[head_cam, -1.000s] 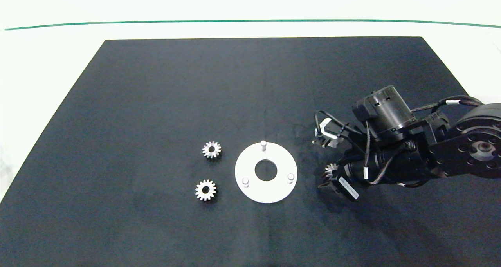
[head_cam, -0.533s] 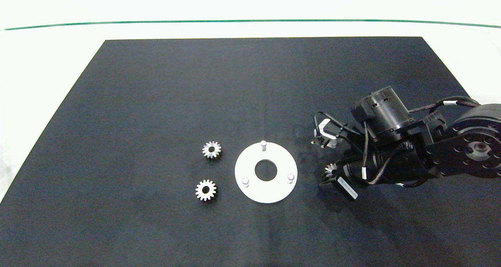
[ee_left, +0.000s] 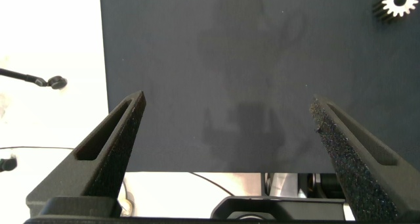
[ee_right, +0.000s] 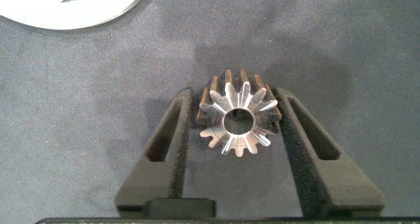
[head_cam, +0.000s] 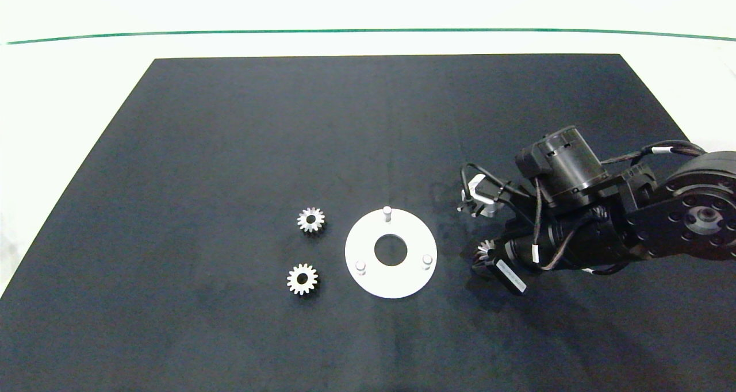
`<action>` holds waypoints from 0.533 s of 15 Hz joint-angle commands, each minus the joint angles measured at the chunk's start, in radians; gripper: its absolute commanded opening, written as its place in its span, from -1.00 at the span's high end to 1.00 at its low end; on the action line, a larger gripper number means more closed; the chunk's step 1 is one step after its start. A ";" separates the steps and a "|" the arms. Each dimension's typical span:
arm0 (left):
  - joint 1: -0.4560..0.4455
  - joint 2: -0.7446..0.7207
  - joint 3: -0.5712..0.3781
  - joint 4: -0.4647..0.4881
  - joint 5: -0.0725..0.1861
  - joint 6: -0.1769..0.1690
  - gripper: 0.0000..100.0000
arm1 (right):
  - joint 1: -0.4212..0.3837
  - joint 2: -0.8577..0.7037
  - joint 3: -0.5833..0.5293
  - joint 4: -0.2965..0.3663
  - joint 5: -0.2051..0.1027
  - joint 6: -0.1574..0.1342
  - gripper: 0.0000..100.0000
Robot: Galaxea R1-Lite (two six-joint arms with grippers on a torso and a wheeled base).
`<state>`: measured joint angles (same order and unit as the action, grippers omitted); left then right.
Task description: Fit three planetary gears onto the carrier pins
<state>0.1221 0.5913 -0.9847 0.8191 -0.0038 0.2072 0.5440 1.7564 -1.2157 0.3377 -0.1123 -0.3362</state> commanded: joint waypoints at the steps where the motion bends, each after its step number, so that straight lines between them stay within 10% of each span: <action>1: 0.001 -0.005 0.000 0.005 -0.001 0.001 -1.00 | 0.001 -0.005 0.005 0.003 -0.001 -0.003 0.16; 8: 0.001 -0.013 0.003 0.031 -0.001 0.003 -1.00 | 0.005 -0.035 0.004 0.001 0.002 -0.001 0.46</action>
<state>0.1221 0.5815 -0.9828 0.8451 -0.0038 0.2091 0.5470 1.7404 -1.2102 0.3372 -0.1111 -0.3362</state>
